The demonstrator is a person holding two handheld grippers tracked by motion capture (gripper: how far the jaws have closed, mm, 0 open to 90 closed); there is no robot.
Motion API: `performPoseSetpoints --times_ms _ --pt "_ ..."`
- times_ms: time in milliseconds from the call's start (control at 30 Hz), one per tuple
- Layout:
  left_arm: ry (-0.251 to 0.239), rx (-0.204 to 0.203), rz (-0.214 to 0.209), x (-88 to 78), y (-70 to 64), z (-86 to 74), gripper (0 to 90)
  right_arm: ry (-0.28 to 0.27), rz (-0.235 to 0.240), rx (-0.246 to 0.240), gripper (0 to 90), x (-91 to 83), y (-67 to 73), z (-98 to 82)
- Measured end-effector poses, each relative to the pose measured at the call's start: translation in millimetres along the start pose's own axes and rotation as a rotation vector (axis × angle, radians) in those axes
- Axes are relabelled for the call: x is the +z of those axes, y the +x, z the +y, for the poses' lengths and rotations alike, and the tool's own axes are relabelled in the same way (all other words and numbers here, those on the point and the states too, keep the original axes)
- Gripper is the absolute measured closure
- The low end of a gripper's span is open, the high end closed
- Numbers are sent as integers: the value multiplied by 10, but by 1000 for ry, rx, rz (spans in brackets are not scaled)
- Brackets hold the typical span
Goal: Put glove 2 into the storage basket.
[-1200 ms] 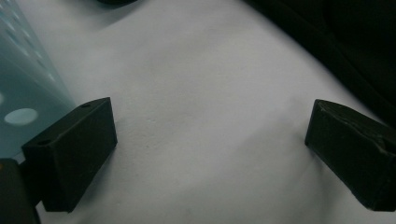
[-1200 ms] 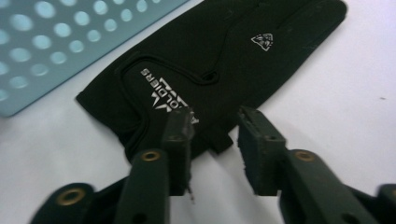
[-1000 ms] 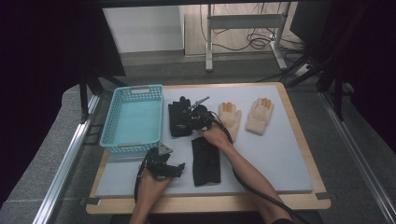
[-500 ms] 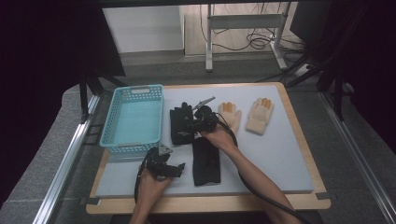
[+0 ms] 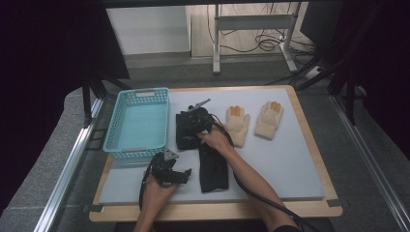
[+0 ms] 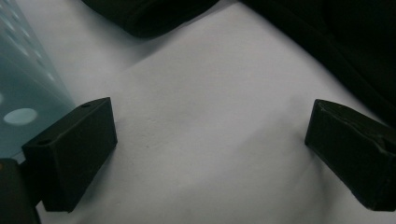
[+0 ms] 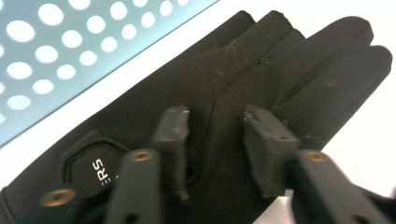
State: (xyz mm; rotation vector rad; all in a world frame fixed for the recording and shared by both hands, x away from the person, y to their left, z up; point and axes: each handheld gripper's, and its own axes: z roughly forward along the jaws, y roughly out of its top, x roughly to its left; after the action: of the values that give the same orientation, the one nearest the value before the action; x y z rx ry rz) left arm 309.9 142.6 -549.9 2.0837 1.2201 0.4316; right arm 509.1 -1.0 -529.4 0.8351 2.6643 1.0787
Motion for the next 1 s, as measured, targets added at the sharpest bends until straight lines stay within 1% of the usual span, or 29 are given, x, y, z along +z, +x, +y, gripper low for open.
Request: performPoseSetpoints --times_ms 67,100,133,200,267,333,367,433,500,667,733,800,867,900,933,1000 --pt "0 0 0 0 0 0 24 9 -4 20 721 -1 2 13" --pt "0 0 0 0 0 0 24 9 -4 20 721 -1 2 13" --pt "0 0 0 0 0 0 24 6 9 36 825 -10 -3 14" --pt "0 0 0 0 0 0 23 0 12 57 859 -20 0 2" --pt "0 0 0 0 0 0 24 2 13 65 869 -30 -3 4" --pt "0 0 0 0 0 0 24 4 12 58 872 -37 -2 12" --pt "0 0 0 0 0 0 24 6 2 46 876 -65 13 34" --pt "0 0 0 0 0 0 24 -15 -3 47 877 -121 12 53" --pt "-1 -2 -1 1 -1 -1 24 -32 1 52 878 -197 -6 80" --pt "-1 -1 -1 0 -1 -1 24 -78 13 68 878 -438 -7 161" --pt "1 1 1 -1 0 -1 24 -94 9 67 878 -546 18 192" --pt "-1 -1 0 0 -1 -1 24 -107 2 51 878 -655 38 220" --pt "0 0 0 -1 0 -1 24 -121 6 52 878 -776 55 238" --pt "0 0 0 -1 0 -1 24 -121 6 52 878 -776 55 238" --pt "-2 0 0 1 0 -2 24 -136 14 55 877 -901 73 236" --pt "0 0 0 -1 0 -1 24 -141 14 43 878 -1026 100 218"
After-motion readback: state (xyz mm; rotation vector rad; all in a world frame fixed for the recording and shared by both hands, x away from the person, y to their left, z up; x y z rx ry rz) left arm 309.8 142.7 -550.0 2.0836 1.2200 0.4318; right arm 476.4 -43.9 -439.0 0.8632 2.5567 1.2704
